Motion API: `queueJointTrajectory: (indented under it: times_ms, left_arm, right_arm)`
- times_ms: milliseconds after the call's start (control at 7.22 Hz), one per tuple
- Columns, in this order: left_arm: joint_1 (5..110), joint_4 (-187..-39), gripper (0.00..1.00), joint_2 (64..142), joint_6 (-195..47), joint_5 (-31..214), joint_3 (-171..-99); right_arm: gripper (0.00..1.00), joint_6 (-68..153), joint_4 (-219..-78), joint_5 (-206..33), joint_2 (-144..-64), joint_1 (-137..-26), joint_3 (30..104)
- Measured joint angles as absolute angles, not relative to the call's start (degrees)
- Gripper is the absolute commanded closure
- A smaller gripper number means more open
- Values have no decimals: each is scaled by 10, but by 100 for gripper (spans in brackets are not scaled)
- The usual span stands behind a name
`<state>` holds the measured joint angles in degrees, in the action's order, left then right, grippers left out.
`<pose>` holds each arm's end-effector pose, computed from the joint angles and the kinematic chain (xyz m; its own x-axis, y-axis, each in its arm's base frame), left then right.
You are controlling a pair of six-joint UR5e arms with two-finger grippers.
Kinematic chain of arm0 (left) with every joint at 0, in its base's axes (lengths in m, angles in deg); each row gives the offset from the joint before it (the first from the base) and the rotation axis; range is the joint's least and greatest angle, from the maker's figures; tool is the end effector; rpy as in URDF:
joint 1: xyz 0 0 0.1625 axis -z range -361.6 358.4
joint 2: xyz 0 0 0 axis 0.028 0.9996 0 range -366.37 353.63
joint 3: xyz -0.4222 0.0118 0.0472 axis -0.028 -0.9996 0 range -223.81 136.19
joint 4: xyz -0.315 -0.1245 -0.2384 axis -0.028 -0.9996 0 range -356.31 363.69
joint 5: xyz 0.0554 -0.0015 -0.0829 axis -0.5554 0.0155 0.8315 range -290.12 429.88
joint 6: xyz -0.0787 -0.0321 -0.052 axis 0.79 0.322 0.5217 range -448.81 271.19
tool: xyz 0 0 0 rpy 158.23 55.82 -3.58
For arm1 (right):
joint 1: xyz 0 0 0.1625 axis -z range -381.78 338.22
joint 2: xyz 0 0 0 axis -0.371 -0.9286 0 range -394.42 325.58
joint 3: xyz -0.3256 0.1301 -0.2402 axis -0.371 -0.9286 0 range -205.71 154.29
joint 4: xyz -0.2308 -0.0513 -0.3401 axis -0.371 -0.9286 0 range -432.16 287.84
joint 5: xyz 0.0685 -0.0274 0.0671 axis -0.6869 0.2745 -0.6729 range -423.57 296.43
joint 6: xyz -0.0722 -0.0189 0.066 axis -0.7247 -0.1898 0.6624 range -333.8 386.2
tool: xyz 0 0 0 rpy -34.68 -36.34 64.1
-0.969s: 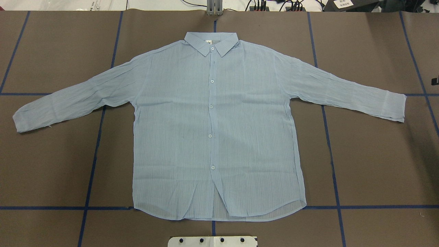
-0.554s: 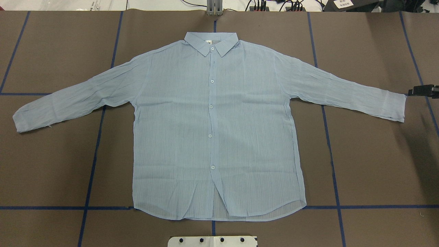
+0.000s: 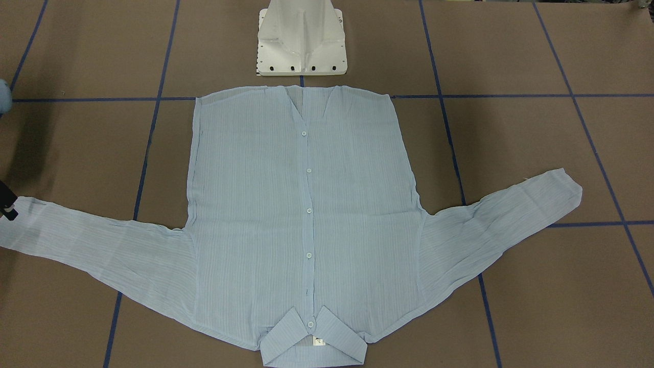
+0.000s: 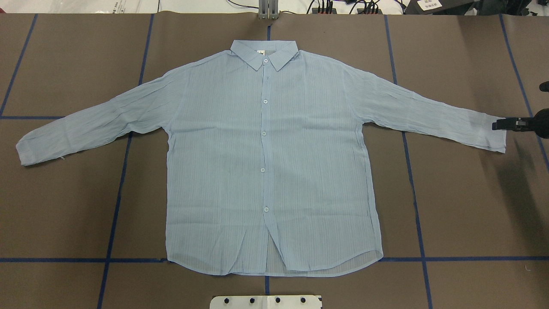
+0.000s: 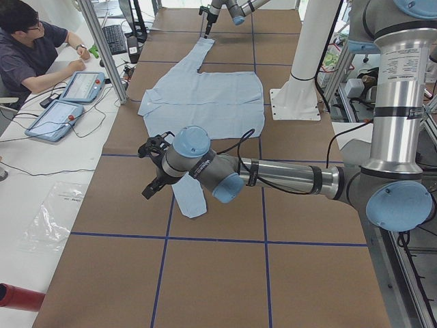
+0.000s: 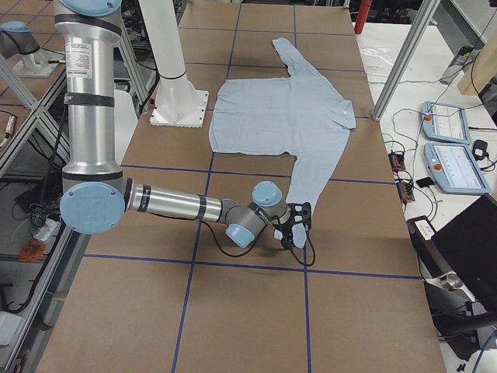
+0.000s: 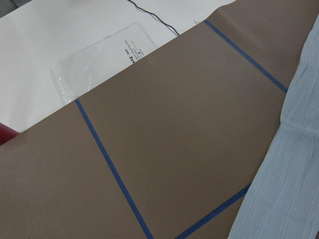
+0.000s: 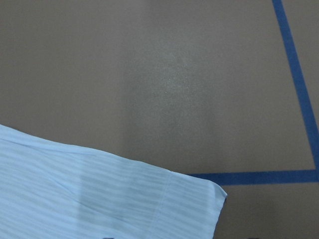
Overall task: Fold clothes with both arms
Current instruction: 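Lower the right gripper and grasp the cuff of the sleeve nearest it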
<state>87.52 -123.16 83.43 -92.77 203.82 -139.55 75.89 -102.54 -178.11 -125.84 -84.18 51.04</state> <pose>-0.0563 -0.5119 0.5354 0.7103 0.5286 -0.4648 -0.0606 0.7038 0.7078 -0.1518 -0.4887 0.6804 0.6835 0.0374 0.7290 -0.2990 0.9254 0.2329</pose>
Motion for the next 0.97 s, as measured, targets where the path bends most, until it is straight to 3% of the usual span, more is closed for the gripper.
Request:
queueJointTrajectory:
  times_ms: [692,969]
  left_arm:
    - [876,-1236,0,825,-930,2042,-1396]
    - [876,-1242,0,820,-930,2058,-1395]
  right_arm:
    - [49,760,-1026,-1758,-1258,-823,506]
    - [100,760,-1026,-1756,-1258,-822,501]
